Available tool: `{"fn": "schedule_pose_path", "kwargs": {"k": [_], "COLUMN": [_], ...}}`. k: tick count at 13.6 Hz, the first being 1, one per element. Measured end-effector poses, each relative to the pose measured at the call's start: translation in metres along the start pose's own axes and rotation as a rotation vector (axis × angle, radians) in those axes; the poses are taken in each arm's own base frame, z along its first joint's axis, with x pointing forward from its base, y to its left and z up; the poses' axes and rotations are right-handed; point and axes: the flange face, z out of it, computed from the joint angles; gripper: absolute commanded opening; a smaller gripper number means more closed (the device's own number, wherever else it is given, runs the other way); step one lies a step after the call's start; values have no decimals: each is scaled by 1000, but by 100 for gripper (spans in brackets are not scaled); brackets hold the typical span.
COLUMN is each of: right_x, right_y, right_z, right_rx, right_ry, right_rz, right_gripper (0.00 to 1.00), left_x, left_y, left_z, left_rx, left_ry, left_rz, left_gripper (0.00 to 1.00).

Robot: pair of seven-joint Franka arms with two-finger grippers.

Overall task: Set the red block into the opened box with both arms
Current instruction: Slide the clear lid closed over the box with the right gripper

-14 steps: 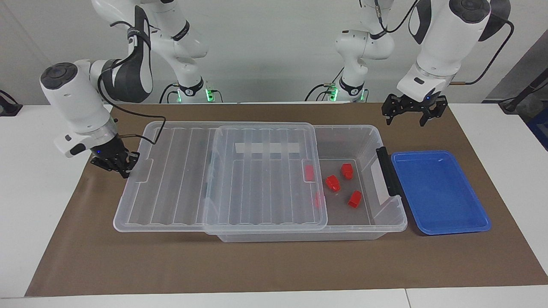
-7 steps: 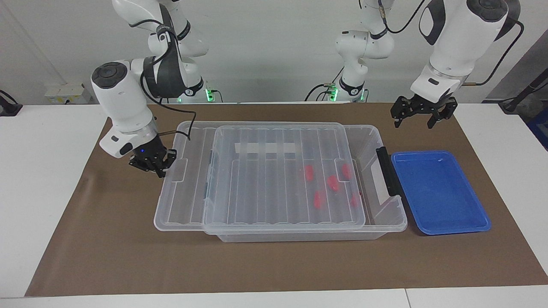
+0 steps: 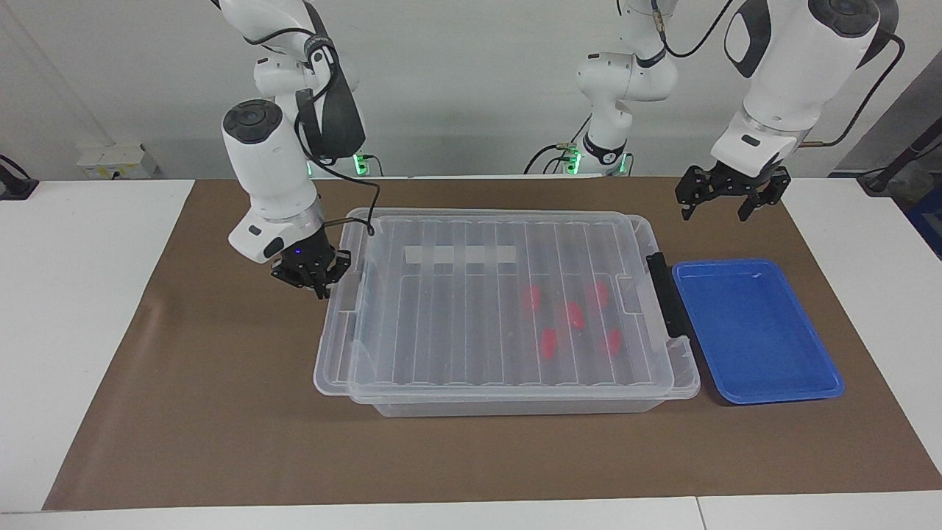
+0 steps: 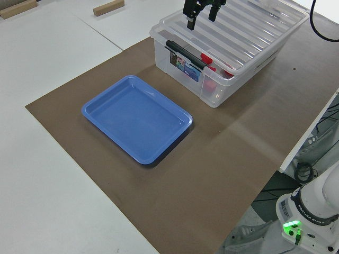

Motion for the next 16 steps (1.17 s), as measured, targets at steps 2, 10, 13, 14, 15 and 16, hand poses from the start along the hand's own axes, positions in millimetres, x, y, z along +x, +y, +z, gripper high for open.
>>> {"fn": "schedule_pose_path", "kwargs": {"k": [2,10,13,14,15,16], "right_x": [0,-1,-1,-1,-1,-1], "right_y": [-1,-13,-14,-13,-12,-10], "right_z": [0,-1,-1,-1,-3,-6], "right_rx": [0,36,38,38,38,38], "right_ry": [1,-2,-3,-2,0,6], "right_rz": [-1,-3,-2,-2,1,7], "right_gripper": [11,13,18,24,30,44], "left_x": [0,0,0,0,0,0], "left_y": [0,0,0,0,0,0], "left_z": [0,0,0,0,0,0], "left_rx": [0,0,0,0,0,0], "left_ry": [0,0,0,0,0,0], "left_rz": [0,-1,-1,-1,-1,-1], "left_gripper": [100,100,100,100,100,100]}}
